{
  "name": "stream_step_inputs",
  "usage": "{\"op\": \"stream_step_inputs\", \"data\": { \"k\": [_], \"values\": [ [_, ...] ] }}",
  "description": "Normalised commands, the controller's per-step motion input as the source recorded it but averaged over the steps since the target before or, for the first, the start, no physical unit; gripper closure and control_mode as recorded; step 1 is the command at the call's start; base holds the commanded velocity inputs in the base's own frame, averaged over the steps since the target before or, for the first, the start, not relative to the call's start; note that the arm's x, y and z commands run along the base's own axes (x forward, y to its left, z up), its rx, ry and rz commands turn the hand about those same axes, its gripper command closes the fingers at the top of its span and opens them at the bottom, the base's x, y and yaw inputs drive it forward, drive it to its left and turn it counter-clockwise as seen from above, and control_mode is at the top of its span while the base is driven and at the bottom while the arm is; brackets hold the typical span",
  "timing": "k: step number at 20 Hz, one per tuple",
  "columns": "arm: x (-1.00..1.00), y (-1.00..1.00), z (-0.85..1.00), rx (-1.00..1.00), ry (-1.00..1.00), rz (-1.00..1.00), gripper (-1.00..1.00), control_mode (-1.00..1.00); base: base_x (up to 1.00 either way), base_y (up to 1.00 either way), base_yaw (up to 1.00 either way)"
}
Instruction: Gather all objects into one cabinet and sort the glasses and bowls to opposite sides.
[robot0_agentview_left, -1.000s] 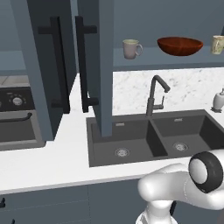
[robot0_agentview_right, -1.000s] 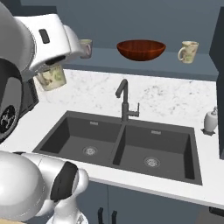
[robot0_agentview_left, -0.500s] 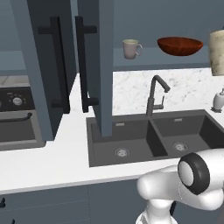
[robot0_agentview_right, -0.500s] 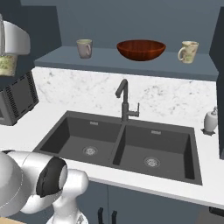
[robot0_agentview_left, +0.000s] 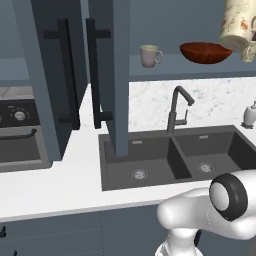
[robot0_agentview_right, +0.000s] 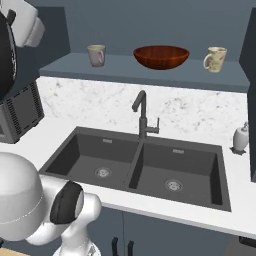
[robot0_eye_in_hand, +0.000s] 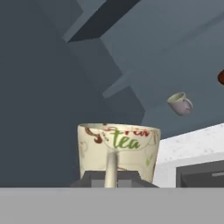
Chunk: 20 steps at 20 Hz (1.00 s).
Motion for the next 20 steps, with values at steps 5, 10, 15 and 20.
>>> {"op": "stream_step_inputs", "data": {
  "k": [5, 10, 15, 20],
  "values": [
    [0.52, 0.65, -0.69, 0.07, -0.26, 0.05, 1.00, -1.00, 0.00, 0.00, 0.00],
    [0.94, 0.36, -0.89, 0.10, -0.43, 0.00, 1.00, -1.00, 0.00, 0.00, 0.00],
    [1.00, 0.11, -0.51, 0.28, -0.48, 0.01, 1.00, -1.00, 0.00, 0.00, 0.00],
    [0.86, -0.01, 0.01, 0.05, -0.21, 0.04, 1.00, -1.00, 0.00, 0.00, 0.00]
  ]
}}
